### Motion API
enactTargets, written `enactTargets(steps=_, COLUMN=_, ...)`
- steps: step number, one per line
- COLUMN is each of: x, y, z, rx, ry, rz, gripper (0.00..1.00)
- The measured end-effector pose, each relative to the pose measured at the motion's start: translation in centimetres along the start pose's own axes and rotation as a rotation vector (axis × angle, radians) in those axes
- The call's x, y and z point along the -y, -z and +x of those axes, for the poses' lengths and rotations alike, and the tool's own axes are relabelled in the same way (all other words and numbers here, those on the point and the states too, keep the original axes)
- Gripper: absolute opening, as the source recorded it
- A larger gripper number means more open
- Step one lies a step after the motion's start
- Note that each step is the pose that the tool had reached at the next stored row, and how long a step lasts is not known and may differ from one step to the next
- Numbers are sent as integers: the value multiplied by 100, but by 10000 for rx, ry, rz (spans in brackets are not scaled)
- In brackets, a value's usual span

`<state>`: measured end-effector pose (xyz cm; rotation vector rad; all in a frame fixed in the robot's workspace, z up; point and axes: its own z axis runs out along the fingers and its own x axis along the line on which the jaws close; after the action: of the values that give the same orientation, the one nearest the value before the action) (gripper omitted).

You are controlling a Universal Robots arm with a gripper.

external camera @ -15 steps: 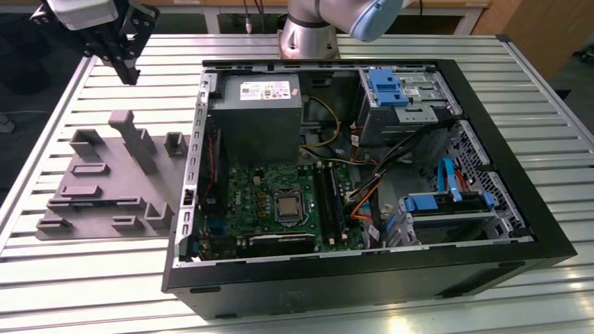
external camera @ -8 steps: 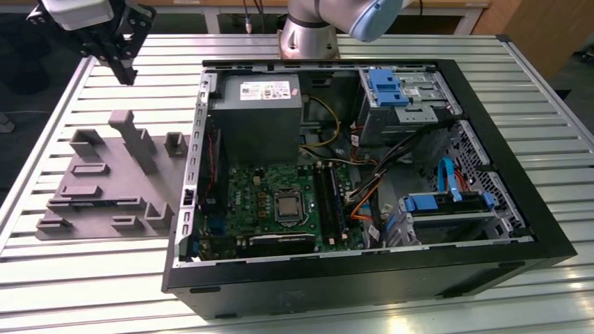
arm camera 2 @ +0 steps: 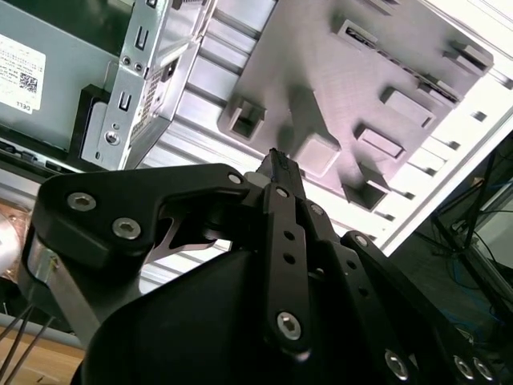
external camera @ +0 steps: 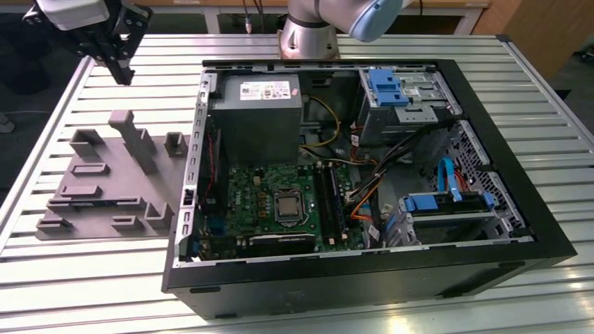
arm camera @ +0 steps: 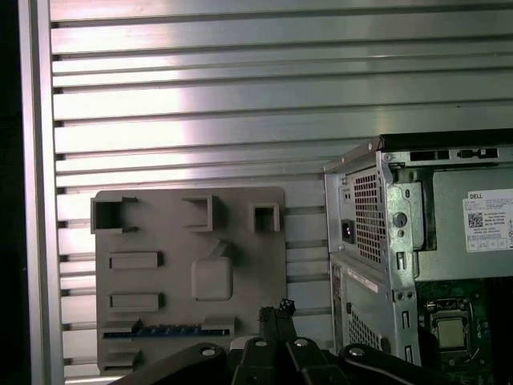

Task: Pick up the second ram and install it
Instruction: 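Reach for the second ram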

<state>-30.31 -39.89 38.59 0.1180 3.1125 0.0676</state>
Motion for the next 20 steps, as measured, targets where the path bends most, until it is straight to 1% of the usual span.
enactTargets(steps=8, x=3, y=1, z=42, rx=0, ry=0, rz=0, gripper=13)
enactTargets(steps=17, x=13, y=3, z=176, rx=0, ry=0, rz=5, gripper=13)
enactTargets(steps=19, x=16, y=3, z=207, rx=1, ry=1, rz=35, gripper=13)
enactTargets(steps=20, x=15, y=3, z=210, rx=16, ry=5, rz=125, gripper=13)
